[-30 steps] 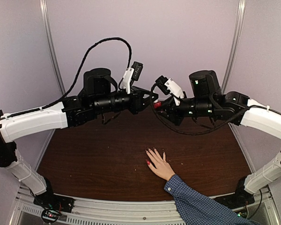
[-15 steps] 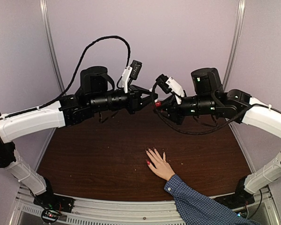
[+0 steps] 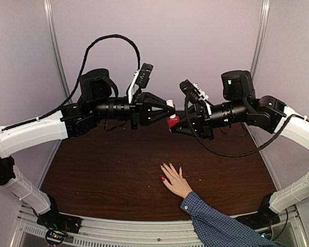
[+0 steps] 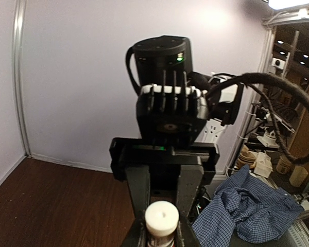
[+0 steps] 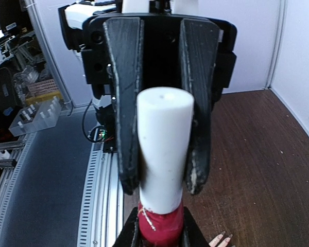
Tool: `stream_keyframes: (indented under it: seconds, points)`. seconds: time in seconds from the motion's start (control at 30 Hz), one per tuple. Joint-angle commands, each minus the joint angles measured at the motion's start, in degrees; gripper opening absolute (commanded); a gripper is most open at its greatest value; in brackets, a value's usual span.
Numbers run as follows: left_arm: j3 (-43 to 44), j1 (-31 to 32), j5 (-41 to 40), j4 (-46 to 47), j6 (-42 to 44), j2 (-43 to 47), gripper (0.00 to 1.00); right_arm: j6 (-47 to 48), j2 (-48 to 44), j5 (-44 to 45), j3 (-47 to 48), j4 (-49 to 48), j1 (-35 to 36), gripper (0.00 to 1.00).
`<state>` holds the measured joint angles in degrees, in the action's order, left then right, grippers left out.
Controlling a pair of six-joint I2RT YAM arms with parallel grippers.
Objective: Paint the nails
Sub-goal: Screw the nail polish bottle cap onto the nail polish bottle.
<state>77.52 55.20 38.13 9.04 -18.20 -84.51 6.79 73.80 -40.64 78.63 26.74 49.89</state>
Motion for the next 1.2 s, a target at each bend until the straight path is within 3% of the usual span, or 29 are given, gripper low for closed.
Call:
stream_keyframes:
  seconds: [0.0,0.23,0.33,0.47,0.6,0.67,0.93,1.17]
  points:
    - [-0.3,1.0,14.0,2.9,0.4,-0.6,0.0,2.2,-0.7,-12.7,3.2,-6.3,0.5,0.0]
    - [0.3,1.0,17.8,3.5,-0.1,-1.0,0.04,1.9,-0.9,-14.2,3.3,-6.8,0.5,0.0]
    - [-1.1,0.4,10.6,2.2,0.6,1.2,0.25,2.4,-1.4,-9.3,3.3,-5.0,0.5,0.0]
    - [-1.7,-0.4,-1.8,-2.1,2.3,4.7,0.43,1.8,-1.8,1.6,2.4,-3.1,0.5,0.0]
    - [-2.5,-0.4,-19.9,-7.2,4.2,7.3,0.45,0.2,-2.3,16.8,0.2,-3.7,0.5,0.0]
    - [-4.3,-0.4,-25.0,-6.2,4.5,8.4,0.45,-0.3,-2.2,23.1,-0.6,-3.8,0.5,0.0]
    - [-3.4,-0.4,-26.6,-4.6,2.4,5.5,0.44,-2.1,-0.8,37.3,-1.9,-4.3,3.0,0.0]
    - [-0.6,0.0,-25.9,-2.0,0.1,1.2,0.43,-2.2,2.2,42.5,-1.0,-4.4,6.1,0.0]
